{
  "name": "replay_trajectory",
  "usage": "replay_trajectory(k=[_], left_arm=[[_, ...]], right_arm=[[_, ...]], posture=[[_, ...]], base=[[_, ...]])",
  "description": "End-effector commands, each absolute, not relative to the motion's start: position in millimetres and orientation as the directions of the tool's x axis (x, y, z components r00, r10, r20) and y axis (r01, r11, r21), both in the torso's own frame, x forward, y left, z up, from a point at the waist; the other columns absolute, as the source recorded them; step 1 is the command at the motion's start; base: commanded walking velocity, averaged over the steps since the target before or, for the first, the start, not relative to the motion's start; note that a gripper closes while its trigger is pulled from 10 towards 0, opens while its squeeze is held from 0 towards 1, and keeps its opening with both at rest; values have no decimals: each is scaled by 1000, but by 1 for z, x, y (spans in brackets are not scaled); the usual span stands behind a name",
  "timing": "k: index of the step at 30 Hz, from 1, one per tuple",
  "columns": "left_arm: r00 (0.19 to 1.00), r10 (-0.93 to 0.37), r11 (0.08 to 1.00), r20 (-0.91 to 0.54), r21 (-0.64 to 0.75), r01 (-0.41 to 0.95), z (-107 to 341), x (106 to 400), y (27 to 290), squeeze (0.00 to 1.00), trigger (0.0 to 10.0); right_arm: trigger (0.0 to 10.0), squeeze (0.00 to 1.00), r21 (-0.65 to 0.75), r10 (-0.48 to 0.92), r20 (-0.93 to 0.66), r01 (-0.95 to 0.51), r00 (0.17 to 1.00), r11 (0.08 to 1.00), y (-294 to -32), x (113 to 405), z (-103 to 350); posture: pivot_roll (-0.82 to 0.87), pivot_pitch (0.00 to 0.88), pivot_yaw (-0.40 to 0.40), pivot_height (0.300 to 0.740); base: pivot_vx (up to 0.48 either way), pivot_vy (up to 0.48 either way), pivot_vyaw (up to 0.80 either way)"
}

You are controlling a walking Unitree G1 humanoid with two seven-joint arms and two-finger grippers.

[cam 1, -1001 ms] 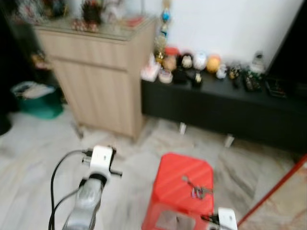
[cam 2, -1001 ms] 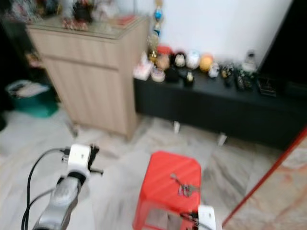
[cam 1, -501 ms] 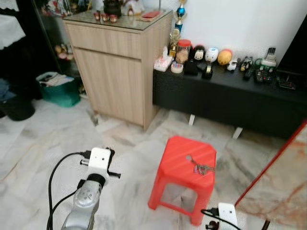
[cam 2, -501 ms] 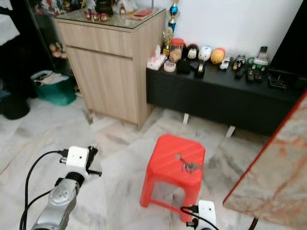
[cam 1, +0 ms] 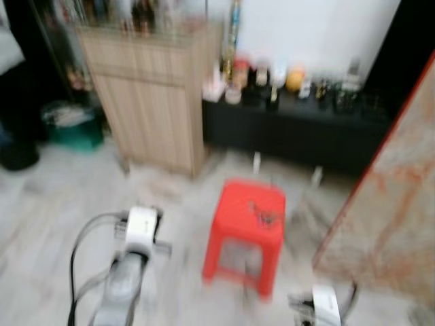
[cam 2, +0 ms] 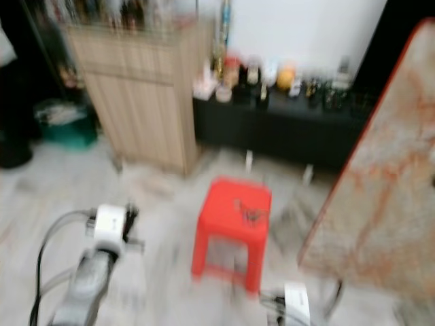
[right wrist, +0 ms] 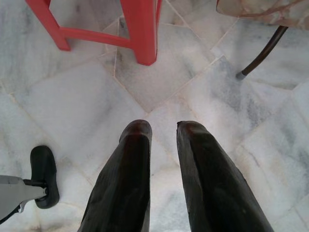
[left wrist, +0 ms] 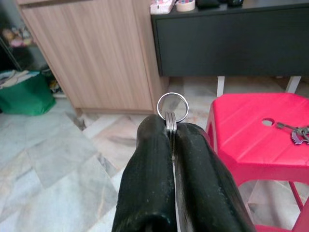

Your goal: Hang keys on a hook

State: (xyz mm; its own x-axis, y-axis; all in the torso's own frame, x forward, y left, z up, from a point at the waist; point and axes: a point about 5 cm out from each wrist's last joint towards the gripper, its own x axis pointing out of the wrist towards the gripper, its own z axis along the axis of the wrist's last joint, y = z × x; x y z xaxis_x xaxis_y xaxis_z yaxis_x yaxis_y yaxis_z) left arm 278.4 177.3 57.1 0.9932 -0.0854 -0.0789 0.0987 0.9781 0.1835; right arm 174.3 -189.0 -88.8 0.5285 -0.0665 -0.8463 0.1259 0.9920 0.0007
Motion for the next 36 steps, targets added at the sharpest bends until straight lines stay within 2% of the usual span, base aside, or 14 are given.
replay_trajectory(k=[1,5,16,20,36], left_arm=[[995,-86,978,-58,183,95,63,281,178,0,10000],[995,-86,979,-56,183,95,63,282,178,0,10000],[994,-96,972,-60,211,107,62,281,176,0,10000],[994,-93,973,-51,207,102,63,281,176,0,10000],[995,-87,972,-54,213,96,63,281,177,0,10000]], right_arm=[[10000,0,-5,-74,-842,129,534,992,-191,177,-87],[10000,0,-6,-71,-847,124,527,992,-191,177,-87],[10000,0,-8,-59,-854,100,517,995,-188,177,-88],[10000,0,-9,-56,-855,94,516,996,-188,178,-88],[10000,0,-8,-52,-858,87,512,996,-189,178,-88]], posture=[[45,0,-69,740],[44,0,-70,740],[50,0,-74,740],[50,0,-76,740],[55,0,-80,740]], base=[[0,0,0],[0,0,0],[0,0,-715],[0,-428,-697],[0,0,-694]])
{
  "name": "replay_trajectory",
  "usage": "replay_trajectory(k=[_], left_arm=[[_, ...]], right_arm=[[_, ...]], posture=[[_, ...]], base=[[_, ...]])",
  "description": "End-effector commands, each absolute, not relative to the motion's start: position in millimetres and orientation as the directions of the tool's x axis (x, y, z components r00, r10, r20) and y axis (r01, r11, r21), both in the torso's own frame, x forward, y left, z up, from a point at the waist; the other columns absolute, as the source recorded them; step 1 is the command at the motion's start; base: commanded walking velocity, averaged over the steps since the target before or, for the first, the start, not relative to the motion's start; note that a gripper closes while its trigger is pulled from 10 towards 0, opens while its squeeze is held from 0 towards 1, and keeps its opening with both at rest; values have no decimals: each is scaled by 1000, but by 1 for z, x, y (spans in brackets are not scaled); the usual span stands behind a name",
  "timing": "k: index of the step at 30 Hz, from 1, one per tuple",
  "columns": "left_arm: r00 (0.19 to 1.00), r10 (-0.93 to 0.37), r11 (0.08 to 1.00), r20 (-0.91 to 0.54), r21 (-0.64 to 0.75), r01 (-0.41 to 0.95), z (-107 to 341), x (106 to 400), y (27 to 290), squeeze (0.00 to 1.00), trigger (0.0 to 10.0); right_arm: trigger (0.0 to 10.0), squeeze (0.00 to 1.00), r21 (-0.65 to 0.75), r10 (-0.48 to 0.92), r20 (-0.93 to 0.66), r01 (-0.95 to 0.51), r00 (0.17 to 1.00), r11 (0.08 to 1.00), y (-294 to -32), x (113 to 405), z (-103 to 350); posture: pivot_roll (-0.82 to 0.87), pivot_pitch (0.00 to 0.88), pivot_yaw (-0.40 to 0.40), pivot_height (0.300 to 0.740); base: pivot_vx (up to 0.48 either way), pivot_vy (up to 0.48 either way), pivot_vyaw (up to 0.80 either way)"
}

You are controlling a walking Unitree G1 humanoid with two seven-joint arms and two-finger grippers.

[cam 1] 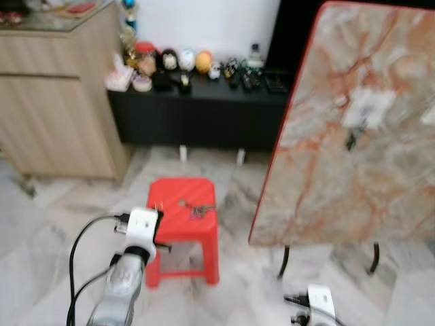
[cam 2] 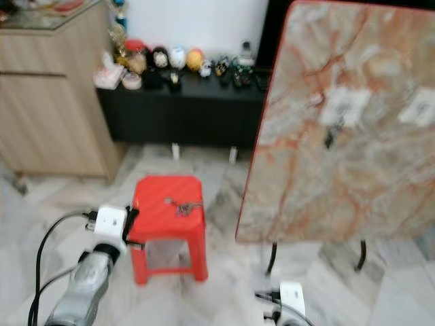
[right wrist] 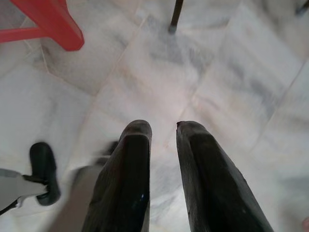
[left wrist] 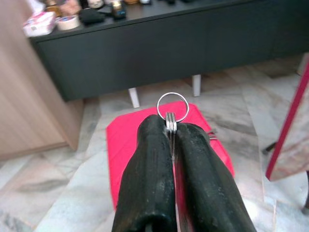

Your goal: Hang keys on a hook

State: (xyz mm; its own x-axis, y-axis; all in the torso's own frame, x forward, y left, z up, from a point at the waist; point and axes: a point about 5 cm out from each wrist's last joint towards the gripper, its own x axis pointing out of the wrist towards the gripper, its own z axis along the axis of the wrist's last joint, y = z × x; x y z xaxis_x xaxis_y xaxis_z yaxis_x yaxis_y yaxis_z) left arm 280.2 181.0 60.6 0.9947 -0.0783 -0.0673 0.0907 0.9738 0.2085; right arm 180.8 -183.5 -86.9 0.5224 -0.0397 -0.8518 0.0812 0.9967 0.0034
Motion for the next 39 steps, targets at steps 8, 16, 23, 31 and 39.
replay_trajectory(k=[8,16,23,31,39], left_arm=[[994,-100,972,-37,208,106,67,281,175,0,10000],[991,-125,966,-35,221,130,69,281,170,0,10000],[991,-130,960,-37,247,135,69,282,168,0,10000],[983,-175,949,-53,258,183,68,284,164,0,10000],[967,-252,932,-40,260,253,73,286,152,0,10000]], right_arm=[[10000,0,-7,-51,-858,88,511,996,-188,178,-88],[10000,0,-6,-51,-859,89,510,996,-188,177,-88],[10000,0,-9,-50,-861,84,507,996,-188,176,-89],[10000,0,-8,-49,-863,84,503,996,-188,175,-89],[10000,0,-6,-45,-863,79,504,997,-188,174,-90]], posture=[[56,0,-78,740],[53,0,-75,740],[52,0,-74,740],[56,0,-75,740],[56,0,-73,740]], base=[[0,0,-695],[0,0,-692],[0,-48,-692],[0,-131,-695],[0,0,-694]])
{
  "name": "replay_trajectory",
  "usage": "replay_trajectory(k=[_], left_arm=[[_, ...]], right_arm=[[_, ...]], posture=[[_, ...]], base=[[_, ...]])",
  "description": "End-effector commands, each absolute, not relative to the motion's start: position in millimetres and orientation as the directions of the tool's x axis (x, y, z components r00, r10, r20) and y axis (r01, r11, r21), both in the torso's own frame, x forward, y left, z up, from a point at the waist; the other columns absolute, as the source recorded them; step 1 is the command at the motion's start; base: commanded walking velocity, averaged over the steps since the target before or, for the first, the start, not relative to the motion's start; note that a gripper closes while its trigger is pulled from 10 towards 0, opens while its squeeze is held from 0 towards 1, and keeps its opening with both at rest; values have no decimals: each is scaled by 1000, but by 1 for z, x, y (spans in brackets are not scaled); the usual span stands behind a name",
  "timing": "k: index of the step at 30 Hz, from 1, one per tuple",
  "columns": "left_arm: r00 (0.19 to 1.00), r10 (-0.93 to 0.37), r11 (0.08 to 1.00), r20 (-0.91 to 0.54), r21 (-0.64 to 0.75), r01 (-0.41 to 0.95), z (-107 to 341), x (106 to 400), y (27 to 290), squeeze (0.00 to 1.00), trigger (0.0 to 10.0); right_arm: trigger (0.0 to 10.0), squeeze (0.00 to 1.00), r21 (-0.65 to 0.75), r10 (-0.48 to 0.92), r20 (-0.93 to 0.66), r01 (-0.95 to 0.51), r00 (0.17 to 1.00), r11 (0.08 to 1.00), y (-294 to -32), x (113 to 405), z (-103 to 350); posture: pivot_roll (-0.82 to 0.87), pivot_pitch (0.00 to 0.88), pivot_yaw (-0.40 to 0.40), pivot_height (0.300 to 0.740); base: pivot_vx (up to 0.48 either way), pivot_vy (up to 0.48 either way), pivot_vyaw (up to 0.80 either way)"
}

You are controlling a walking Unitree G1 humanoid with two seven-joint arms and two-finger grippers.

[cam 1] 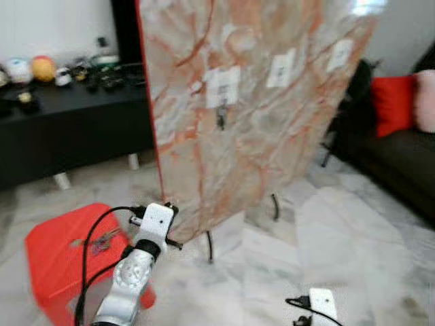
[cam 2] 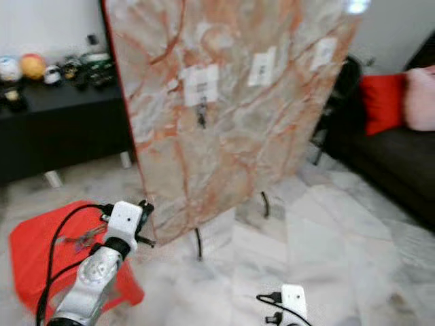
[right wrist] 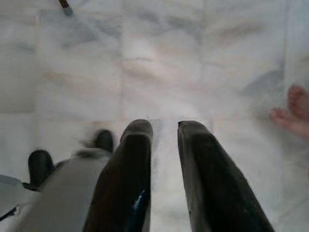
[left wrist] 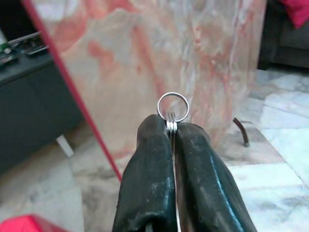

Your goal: Hang keys on a hook

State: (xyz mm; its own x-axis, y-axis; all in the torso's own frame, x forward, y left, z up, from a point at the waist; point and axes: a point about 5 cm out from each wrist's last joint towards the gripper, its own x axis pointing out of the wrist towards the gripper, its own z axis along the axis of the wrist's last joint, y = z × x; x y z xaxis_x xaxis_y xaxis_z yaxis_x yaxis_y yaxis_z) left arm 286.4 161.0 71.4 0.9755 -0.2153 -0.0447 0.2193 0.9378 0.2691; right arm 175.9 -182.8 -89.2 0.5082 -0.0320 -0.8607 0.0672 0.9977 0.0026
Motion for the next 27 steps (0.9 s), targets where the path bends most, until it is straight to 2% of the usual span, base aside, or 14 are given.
replay_trajectory(k=[1,10,15,21,24,27], left_arm=[[966,-255,932,-41,257,257,72,285,151,0,10000],[984,-179,964,-23,194,180,71,279,158,0,10000],[987,-160,972,-3,177,158,76,277,163,0,10000],[987,-162,962,-8,221,159,76,274,163,0,10000],[994,-109,971,-21,210,111,67,272,174,0,10000],[991,-127,962,-28,241,130,64,269,179,0,10000]], right_arm=[[10000,0,-6,-45,-863,80,504,997,-188,174,-90],[10000,0,-9,-51,-863,85,502,996,-189,173,-90],[10000,0,-9,-54,-856,91,514,996,-189,175,-89],[10000,0,-5,-50,-851,88,523,996,-187,177,-88],[10000,0,1,-50,-848,95,527,995,-186,178,-88],[10000,0,2,-51,-848,100,528,995,-185,178,-88]], posture=[[54,0,-71,740],[59,0,-73,740],[71,0,-76,740],[71,0,-68,740],[67,0,-67,740],[61,0,-66,740]], base=[[0,0,-694],[0,0,-694],[0,0,0],[0,0,0],[0,0,0],[0,0,0]])
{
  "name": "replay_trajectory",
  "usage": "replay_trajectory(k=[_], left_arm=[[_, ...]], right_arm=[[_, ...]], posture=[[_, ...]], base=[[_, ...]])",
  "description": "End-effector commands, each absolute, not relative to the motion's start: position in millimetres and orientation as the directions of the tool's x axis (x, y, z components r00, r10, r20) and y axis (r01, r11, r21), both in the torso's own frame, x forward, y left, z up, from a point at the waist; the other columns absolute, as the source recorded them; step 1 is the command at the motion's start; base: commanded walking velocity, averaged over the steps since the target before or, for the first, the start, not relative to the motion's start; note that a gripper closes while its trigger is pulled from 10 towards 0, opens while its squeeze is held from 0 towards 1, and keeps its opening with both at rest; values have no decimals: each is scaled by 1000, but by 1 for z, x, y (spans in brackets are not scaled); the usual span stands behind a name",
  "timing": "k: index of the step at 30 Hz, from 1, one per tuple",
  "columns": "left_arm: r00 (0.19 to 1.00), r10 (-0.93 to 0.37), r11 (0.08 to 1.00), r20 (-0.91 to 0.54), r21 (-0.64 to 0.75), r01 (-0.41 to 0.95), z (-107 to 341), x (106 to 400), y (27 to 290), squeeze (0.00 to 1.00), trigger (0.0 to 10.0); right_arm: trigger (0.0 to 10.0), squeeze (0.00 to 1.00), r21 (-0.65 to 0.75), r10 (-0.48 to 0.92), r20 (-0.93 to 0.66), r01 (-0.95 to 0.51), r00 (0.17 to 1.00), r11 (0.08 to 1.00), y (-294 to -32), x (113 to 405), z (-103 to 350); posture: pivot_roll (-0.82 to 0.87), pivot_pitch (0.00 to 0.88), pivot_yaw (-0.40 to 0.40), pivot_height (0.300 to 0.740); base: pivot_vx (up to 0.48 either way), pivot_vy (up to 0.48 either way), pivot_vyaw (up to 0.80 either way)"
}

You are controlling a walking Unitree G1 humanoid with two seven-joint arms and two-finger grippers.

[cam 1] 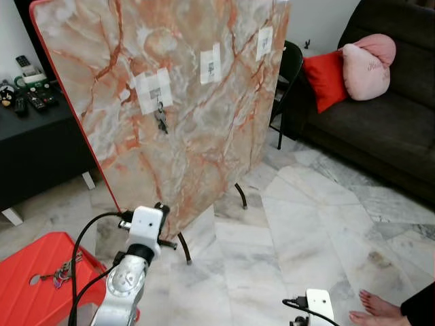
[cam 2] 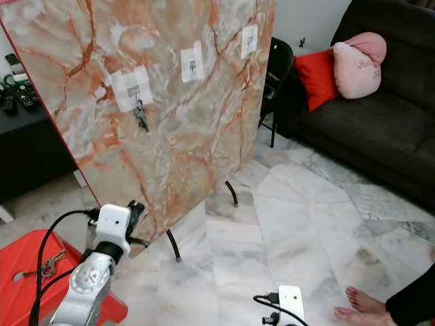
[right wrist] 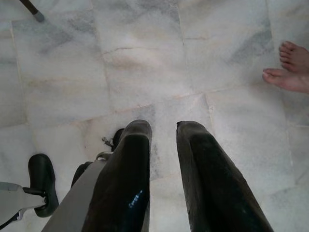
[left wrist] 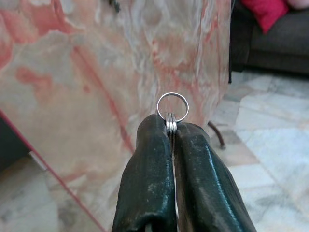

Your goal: Hang keys on a hook

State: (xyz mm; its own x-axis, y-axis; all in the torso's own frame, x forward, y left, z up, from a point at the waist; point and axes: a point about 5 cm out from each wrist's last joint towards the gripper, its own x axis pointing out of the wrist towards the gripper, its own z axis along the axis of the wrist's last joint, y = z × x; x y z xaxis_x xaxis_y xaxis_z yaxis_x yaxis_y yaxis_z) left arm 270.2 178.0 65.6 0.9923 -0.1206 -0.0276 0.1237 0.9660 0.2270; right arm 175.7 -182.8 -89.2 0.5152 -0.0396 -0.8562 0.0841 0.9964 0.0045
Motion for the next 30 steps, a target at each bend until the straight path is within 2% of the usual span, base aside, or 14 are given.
replay_trajectory(k=[1,9,17,25,30], left_arm=[[991,-131,956,-27,262,134,67,268,183,0,10000],[992,-121,952,21,285,110,76,260,195,0,10000],[987,-158,952,37,270,142,78,261,180,0,10000],[985,-165,953,41,262,149,79,263,179,0,10000],[986,-164,955,40,257,148,79,263,178,0,10000]], right_arm=[[10000,0,1,-52,-848,101,528,995,-186,178,-88],[10000,0,-8,-51,-849,84,526,996,-188,178,-87],[10000,0,-11,-53,-852,84,522,996,-188,178,-87],[10000,0,-17,-46,-858,61,511,998,-188,178,-88],[10000,0,-14,-58,-851,89,522,996,-188,178,-87]], posture=[[66,0,-65,740],[78,0,-75,740],[71,0,-77,740],[71,0,-73,740],[71,0,-73,740]], base=[[0,0,0],[105,0,0],[425,0,0],[465,0,-748],[470,0,0]])
